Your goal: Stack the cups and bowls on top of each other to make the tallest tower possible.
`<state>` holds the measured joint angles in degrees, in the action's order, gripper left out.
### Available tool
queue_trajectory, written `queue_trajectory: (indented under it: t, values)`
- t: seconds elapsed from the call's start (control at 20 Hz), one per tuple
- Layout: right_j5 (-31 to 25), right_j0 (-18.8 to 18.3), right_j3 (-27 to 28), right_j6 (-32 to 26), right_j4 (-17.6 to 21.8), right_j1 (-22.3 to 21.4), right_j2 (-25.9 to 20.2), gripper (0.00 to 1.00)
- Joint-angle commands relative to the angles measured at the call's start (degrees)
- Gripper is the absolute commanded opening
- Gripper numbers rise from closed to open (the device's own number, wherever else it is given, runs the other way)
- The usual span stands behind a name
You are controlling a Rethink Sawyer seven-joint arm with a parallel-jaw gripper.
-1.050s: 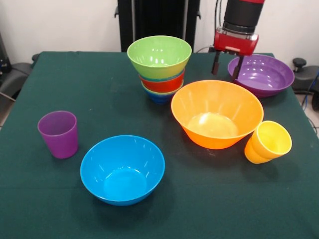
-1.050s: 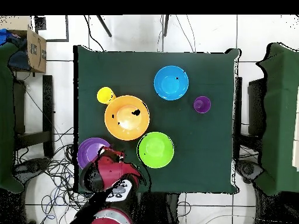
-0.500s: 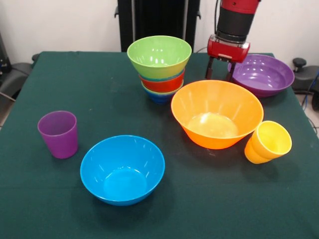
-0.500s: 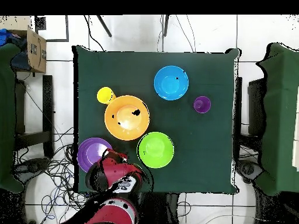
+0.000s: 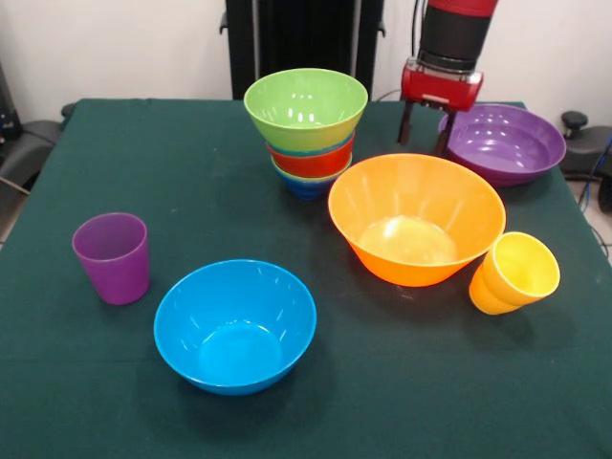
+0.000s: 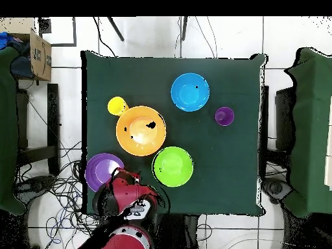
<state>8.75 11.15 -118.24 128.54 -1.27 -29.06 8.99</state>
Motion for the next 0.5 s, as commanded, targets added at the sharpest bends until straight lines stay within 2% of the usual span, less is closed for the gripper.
queue_trajectory:
  t: [0.05, 0.2, 0.5]
  values:
    - [-3.75, -0.11, -3.17, 10.24, -2.32, -4.88, -6.33, 1.0]
    - [-5.42, 1.13, -3.52, 10.04, -3.22, -5.52, -5.41, 1.0]
    - [-4.73, 2.81, -3.79, 10.5, -4.27, -4.78, -5.02, 1.0]
